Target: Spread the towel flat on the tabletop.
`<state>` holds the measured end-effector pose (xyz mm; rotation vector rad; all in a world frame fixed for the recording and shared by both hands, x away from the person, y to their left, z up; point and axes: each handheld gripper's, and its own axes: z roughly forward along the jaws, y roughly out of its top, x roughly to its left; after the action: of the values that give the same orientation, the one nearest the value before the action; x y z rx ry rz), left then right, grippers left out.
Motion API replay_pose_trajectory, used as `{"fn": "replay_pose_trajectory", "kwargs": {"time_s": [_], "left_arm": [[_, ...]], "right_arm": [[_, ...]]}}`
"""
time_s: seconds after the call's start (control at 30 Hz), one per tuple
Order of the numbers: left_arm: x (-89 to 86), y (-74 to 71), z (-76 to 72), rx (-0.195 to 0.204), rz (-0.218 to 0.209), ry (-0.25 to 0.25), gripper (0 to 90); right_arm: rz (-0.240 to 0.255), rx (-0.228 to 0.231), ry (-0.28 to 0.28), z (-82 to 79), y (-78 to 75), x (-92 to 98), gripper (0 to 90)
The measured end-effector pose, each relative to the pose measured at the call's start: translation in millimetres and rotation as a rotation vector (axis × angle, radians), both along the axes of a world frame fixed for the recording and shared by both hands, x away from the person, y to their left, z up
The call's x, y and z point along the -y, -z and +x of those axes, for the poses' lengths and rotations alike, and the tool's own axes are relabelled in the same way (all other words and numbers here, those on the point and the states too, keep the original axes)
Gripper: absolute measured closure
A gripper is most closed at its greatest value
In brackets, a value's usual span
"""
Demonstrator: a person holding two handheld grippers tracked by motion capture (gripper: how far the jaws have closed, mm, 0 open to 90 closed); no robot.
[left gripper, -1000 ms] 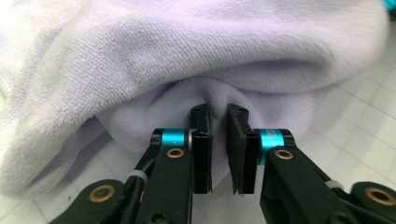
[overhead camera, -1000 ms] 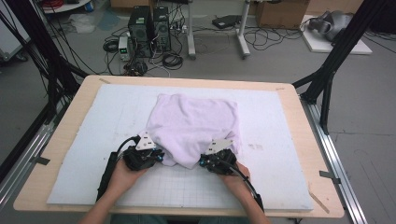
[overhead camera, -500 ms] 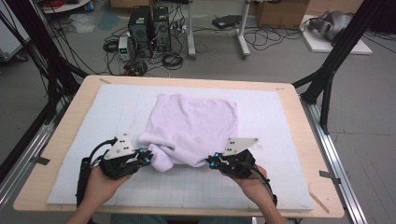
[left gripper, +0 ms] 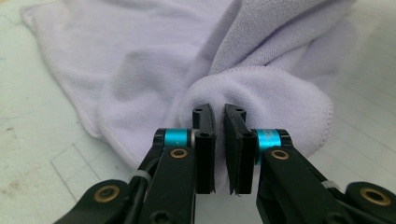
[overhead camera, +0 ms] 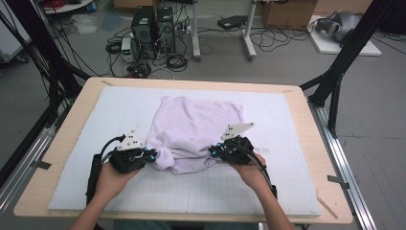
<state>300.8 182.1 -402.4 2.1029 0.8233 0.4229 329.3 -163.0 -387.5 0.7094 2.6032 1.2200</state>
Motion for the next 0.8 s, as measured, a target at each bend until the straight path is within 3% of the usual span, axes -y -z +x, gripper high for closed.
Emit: {"fn": "replay_pose_trajectory", "kwargs": {"time_s": [0.1, 0.17, 0.27, 0.33, 0.4, 0.53, 0.63, 0.8], "left_arm": [[0.8, 9.1, 20.0, -0.026, 0.001, -0.041, 82.5], [2.3, 16.0, 28.6, -0.057, -0.016, -0.059, 82.2], [2.1, 14.9, 31.9, -0.065, -0.02, -0.063, 80.5], [-1.1, 11.2, 29.4, -0.063, -0.028, -0.072, 71.8], [-3.6, 7.8, 25.3, -0.058, -0.045, -0.065, 62.5], [-6.7, 1.0, 11.7, -0.018, -0.039, -0.033, 57.5], [-4.9, 4.4, 9.4, -0.027, -0.021, -0.014, 57.4], [2.8, 22.7, 12.9, -0.069, 0.001, 0.005, 60.1]], "right_arm": [[-0.006, -0.013, 0.046, 21.0, 11.6, -2.7, 86.3], [0.014, -0.06, 0.068, 34.8, 23.1, -1.3, 84.7], [0.003, -0.076, 0.084, 40.9, 29.3, -0.7, 72.4], [0.025, -0.08, 0.077, 37.5, 25.4, 2.6, 69.4], [0.033, -0.052, 0.068, 29.0, 18.7, 7.5, 68.8], [0.042, 0.005, 0.028, 5.1, 8.6, 15.7, 69.9], [0.026, 0.014, 0.0, -11.2, 15.9, 12.9, 69.6], [-0.043, 0.005, -0.03, -18.1, 36.9, -2.9, 69.2]]}}
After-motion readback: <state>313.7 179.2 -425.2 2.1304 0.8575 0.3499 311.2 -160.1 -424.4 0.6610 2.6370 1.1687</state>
